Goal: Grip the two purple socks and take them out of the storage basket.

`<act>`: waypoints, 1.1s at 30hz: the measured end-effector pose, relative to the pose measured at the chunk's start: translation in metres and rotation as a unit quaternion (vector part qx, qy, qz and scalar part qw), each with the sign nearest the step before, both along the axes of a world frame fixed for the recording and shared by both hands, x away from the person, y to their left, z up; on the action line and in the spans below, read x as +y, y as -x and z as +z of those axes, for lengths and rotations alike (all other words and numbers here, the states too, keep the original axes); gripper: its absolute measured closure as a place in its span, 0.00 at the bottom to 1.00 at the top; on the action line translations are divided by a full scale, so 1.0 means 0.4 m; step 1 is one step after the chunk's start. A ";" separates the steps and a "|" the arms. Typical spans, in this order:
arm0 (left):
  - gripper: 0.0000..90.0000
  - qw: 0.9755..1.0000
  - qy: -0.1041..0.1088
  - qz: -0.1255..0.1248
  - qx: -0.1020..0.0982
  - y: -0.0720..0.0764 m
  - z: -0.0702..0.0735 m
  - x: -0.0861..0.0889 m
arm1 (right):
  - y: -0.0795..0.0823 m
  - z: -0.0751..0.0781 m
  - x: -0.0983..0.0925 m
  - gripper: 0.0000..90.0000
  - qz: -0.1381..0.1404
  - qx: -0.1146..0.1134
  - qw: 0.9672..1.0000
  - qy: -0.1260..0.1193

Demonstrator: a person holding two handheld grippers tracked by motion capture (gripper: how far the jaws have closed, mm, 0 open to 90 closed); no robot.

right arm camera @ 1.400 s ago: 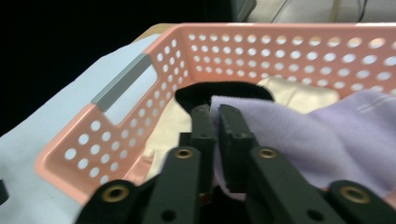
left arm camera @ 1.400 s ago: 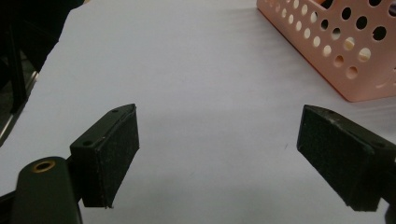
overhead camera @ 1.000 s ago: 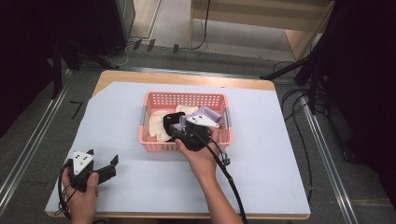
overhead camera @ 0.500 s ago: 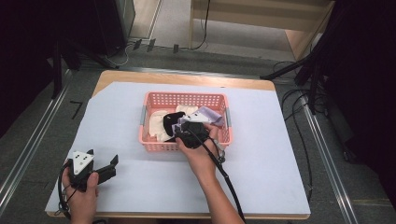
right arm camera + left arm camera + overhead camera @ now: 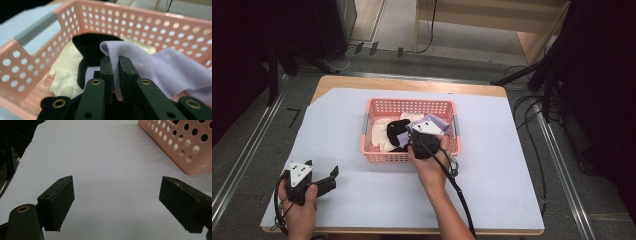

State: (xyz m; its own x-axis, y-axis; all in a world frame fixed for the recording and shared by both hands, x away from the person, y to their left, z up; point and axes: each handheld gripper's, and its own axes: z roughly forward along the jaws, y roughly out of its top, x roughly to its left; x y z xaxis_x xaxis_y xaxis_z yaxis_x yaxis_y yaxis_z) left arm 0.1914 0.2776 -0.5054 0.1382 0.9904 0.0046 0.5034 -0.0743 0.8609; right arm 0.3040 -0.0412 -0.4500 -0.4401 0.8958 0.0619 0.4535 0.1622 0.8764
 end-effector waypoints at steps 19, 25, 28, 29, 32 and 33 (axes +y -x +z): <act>0.15 1.000 -0.001 0.002 -0.002 -0.001 0.000 0.001 | 0.026 0.056 -0.098 0.92 0.011 -0.136 0.989 -0.051; 0.15 1.000 -0.003 0.004 -0.001 0.000 0.000 -0.001 | 0.021 0.073 -0.136 0.92 0.002 -0.146 0.987 -0.062; 0.15 1.000 -0.009 0.004 -0.009 0.002 -0.001 -0.004 | 0.027 0.087 -0.169 0.92 -0.007 -0.162 0.984 -0.072; 0.15 1.000 -0.009 0.005 -0.012 0.004 0.000 -0.005 | 0.027 0.087 -0.169 0.92 -0.007 -0.162 0.984 -0.072; 0.15 1.000 -0.014 0.003 -0.013 0.004 -0.001 -0.008 | 0.034 0.090 -0.198 0.92 -0.013 -0.169 0.983 -0.076; 0.15 1.000 -0.013 0.003 -0.012 0.004 -0.001 -0.008 | 0.036 0.090 -0.210 0.92 -0.016 -0.170 0.982 -0.079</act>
State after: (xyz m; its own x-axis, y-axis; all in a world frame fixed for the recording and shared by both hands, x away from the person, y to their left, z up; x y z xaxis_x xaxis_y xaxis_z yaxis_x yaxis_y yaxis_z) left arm 0.1898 0.2744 -0.5057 0.1310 0.9908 0.0333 0.4832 -0.0932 0.8705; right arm 0.2896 -0.1250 -0.4141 -0.4304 0.9010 0.0549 0.1324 0.0028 0.9912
